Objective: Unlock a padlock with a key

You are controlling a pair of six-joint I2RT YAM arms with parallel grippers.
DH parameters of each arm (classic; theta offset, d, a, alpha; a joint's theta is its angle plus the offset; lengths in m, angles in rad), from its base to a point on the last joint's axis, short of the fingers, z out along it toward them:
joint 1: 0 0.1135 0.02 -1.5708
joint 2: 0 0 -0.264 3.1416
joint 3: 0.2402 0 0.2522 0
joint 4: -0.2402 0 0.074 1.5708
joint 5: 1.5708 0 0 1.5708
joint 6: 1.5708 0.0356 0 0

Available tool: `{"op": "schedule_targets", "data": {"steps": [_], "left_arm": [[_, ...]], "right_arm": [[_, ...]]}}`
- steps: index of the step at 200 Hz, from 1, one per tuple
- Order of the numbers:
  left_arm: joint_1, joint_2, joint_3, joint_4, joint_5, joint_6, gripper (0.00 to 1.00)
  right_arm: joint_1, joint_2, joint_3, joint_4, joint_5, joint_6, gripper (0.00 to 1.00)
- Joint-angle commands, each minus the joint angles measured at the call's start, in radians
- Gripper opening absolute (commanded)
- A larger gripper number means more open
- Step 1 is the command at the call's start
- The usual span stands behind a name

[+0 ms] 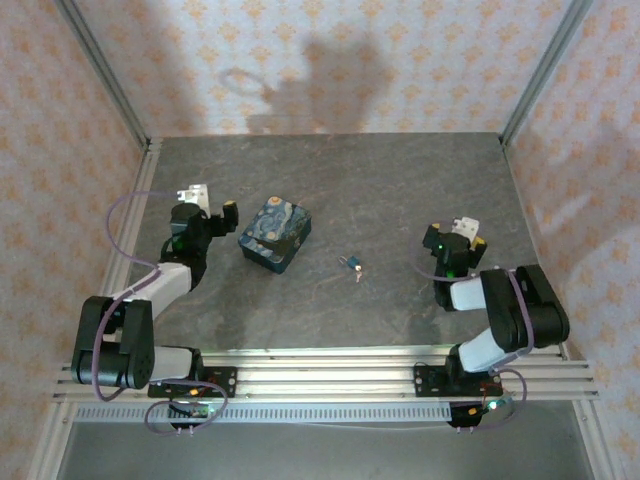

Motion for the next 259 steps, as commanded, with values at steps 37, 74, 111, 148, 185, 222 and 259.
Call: {"op": "schedule_targets", "data": {"steps": [37, 74, 111, 148, 185, 222, 259], "left_arm": [[-0.004, 0.023, 0.013, 0.052, -0.001, 0.018, 1.00], [-0.004, 0.026, 0.090, -0.175, -0.061, 0.014, 1.00], [-0.004, -0.029, -0.131, 0.075, -0.104, 0.021, 1.00], [-0.004, 0.070, -0.136, 0.205, -0.071, 0.019, 1.00], [-0.012, 0.172, -0.117, 0.253, -0.083, 0.025, 1.00], [-0.026, 0.173, -0.115, 0.245, -0.106, 0.033, 1.00], [-0.026, 0.172, -0.116, 0.248, -0.106, 0.032, 1.00]], "right_arm": [[-0.023, -0.001, 0.095, -0.077, 0.014, 0.016, 1.00], [-0.023, 0.001, 0.094, -0.070, 0.013, 0.014, 1.00], [-0.022, 0.000, 0.091, -0.068, 0.013, 0.013, 1.00], [-0.024, 0.000, 0.092, -0.069, 0.013, 0.013, 1.00], [-0.022, -0.001, 0.092, -0.069, 0.012, 0.013, 1.00], [-0.023, 0.000, 0.093, -0.069, 0.012, 0.013, 1.00], [-0.023, 0.000, 0.093, -0.069, 0.012, 0.013, 1.00]]}}
